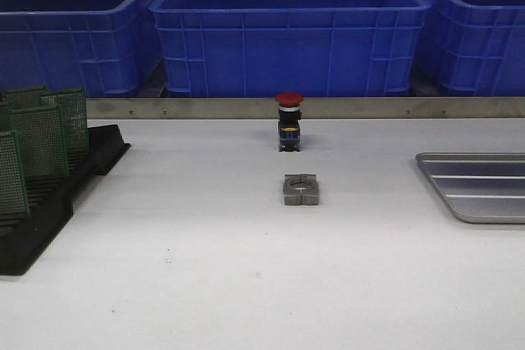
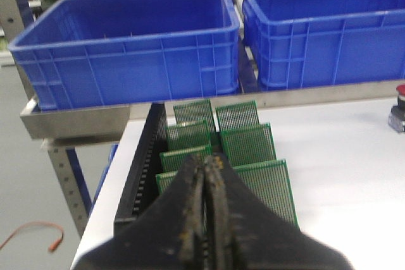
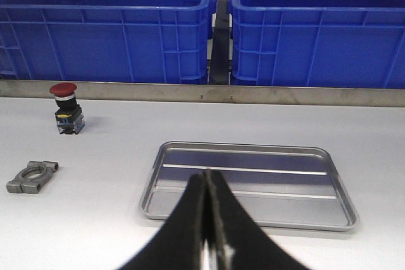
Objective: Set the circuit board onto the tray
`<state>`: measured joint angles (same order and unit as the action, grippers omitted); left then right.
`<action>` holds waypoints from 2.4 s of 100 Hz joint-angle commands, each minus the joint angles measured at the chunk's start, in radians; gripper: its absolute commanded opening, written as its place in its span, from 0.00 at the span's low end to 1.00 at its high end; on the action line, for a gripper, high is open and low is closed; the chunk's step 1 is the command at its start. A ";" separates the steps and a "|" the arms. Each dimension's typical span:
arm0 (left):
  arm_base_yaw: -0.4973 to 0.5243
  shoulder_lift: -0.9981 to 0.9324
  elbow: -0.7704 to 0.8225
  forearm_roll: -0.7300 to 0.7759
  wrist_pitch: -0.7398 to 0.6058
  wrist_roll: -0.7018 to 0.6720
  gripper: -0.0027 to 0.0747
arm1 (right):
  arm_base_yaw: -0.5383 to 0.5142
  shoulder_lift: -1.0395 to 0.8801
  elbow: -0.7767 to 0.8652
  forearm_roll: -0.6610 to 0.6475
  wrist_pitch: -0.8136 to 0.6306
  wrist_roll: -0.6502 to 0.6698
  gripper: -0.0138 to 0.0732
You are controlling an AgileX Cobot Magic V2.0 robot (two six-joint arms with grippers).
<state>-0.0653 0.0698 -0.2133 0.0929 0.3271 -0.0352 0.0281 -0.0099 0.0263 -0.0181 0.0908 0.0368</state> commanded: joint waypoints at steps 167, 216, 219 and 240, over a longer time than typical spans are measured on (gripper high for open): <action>-0.006 1.540 -0.985 -0.394 0.607 1.468 0.53 | -0.006 -0.026 -0.012 -0.008 -0.071 -0.004 0.03; -0.006 1.619 -1.060 -0.397 0.713 1.468 0.01 | -0.006 -0.026 -0.012 -0.008 -0.071 -0.004 0.03; -0.006 1.619 -1.063 -0.397 0.715 1.468 0.01 | -0.006 -0.026 -0.012 -0.008 -0.071 -0.004 0.03; -0.006 1.619 -1.087 -0.395 0.765 1.470 0.01 | -0.006 -0.026 -0.012 -0.008 -0.071 -0.004 0.03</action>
<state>-0.0653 1.7279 -1.2566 -0.2657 1.1063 1.4506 0.0281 -0.0099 0.0263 -0.0181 0.0908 0.0368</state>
